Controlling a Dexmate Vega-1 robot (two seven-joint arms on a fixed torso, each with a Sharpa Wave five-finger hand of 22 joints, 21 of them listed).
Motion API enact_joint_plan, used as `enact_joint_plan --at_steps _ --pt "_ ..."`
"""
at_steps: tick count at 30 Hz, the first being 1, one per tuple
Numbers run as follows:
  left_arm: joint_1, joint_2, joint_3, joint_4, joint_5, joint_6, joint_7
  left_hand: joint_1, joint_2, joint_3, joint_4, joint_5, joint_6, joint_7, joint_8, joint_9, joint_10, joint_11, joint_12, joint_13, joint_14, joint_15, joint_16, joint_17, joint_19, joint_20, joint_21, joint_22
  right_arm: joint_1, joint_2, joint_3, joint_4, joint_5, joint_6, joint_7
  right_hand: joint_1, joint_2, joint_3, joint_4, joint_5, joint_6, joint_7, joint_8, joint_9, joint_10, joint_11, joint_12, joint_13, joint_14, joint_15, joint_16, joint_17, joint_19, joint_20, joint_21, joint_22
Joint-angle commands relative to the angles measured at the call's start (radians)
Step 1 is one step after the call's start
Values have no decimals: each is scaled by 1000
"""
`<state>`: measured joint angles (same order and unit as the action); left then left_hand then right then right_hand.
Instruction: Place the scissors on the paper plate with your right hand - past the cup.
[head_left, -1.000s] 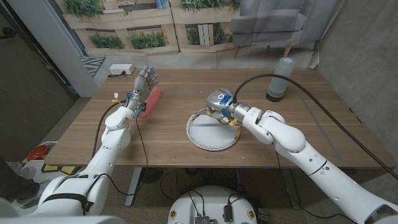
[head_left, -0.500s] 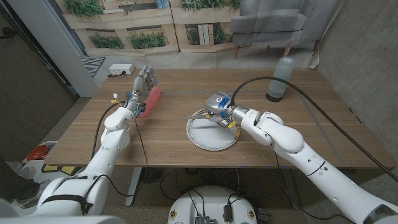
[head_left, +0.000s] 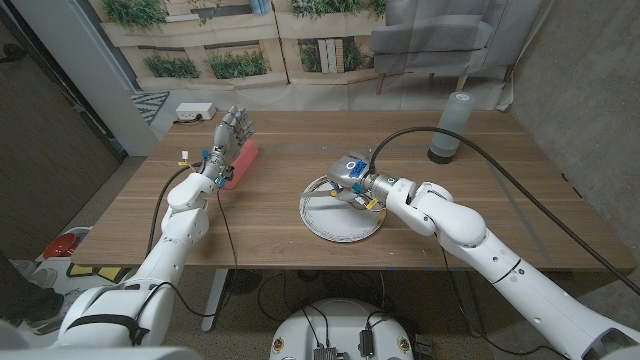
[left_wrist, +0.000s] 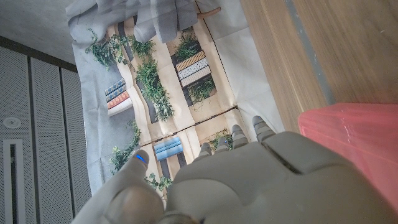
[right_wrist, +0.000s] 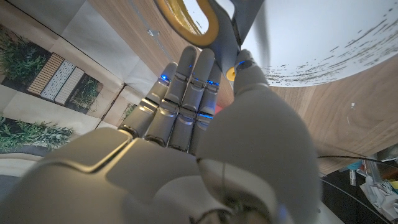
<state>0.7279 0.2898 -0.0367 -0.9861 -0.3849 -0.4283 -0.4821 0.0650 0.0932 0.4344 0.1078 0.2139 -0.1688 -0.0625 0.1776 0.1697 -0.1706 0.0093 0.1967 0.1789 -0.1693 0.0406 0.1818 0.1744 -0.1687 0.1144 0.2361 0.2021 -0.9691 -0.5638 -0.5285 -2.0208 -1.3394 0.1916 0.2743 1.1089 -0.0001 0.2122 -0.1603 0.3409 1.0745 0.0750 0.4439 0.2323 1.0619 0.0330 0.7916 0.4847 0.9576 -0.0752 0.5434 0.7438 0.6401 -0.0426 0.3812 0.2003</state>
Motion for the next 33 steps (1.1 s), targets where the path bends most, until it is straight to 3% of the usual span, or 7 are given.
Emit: enact_joint_plan --at_steps 1,2,4,10,13,17,33 --pt "14 1 -6 -19 -9 15 3 -3 4 -3 0 8 -19 2 4 3 -108 5 3 3 -141 7 2 4 -60 6 -1 2 -7 3 -4 5 3 -2 17 71 65 41 19 11 94 -4 -1 206 9 -1 0 3 71 -64 -1 5 0 6 6 0" --pt "15 1 -6 -20 -8 15 4 -2 4 -3 0 8 -19 1 4 3 -111 -11 1 3 -141 7 2 4 -60 5 -1 2 -7 3 -4 5 6 -1 23 72 65 42 19 11 95 -2 0 207 10 -2 0 3 70 -63 -1 5 0 6 6 0" --pt "17 0 -7 -23 -10 17 4 -2 4 -4 0 8 -19 1 4 3 -109 6 2 3 -141 6 2 4 -60 6 -1 2 -6 3 -5 5 6 -1 33 72 64 42 19 12 95 -3 -1 207 9 0 -1 4 72 -63 -2 4 0 7 7 0" --pt "19 0 -8 -27 -11 19 3 -2 4 -4 0 8 -19 1 3 3 -104 10 4 3 -141 5 2 4 -61 5 -1 1 -6 4 -6 6 7 -5 51 71 63 45 19 14 97 -4 -2 207 8 -2 -3 4 73 -62 -6 3 -1 8 8 0" --pt "23 0 -8 -32 -12 22 4 -2 4 -4 0 8 -19 1 3 3 -110 -3 2 3 -141 6 2 4 -60 6 -1 1 -2 5 -9 8 11 -4 78 70 62 45 20 15 97 -2 -3 207 12 -1 -6 -2 73 -60 -7 4 0 9 9 0" --pt "27 0 -10 -40 -11 25 8 -2 4 -4 0 8 -19 1 4 3 -107 6 3 3 -141 7 2 4 -59 6 -1 1 6 8 -16 15 6 -4 106 69 63 45 21 15 98 -6 -6 205 9 0 -6 1 72 -60 -5 8 -2 9 9 -1" --pt "34 1 -11 -48 -10 30 12 -2 4 -5 0 8 -17 1 4 3 -107 -1 3 3 -140 7 2 4 -61 7 -2 1 9 10 -20 33 -10 -18 128 68 64 49 22 17 97 -3 -13 201 6 0 -14 -3 70 -63 -9 13 -5 10 11 -1"
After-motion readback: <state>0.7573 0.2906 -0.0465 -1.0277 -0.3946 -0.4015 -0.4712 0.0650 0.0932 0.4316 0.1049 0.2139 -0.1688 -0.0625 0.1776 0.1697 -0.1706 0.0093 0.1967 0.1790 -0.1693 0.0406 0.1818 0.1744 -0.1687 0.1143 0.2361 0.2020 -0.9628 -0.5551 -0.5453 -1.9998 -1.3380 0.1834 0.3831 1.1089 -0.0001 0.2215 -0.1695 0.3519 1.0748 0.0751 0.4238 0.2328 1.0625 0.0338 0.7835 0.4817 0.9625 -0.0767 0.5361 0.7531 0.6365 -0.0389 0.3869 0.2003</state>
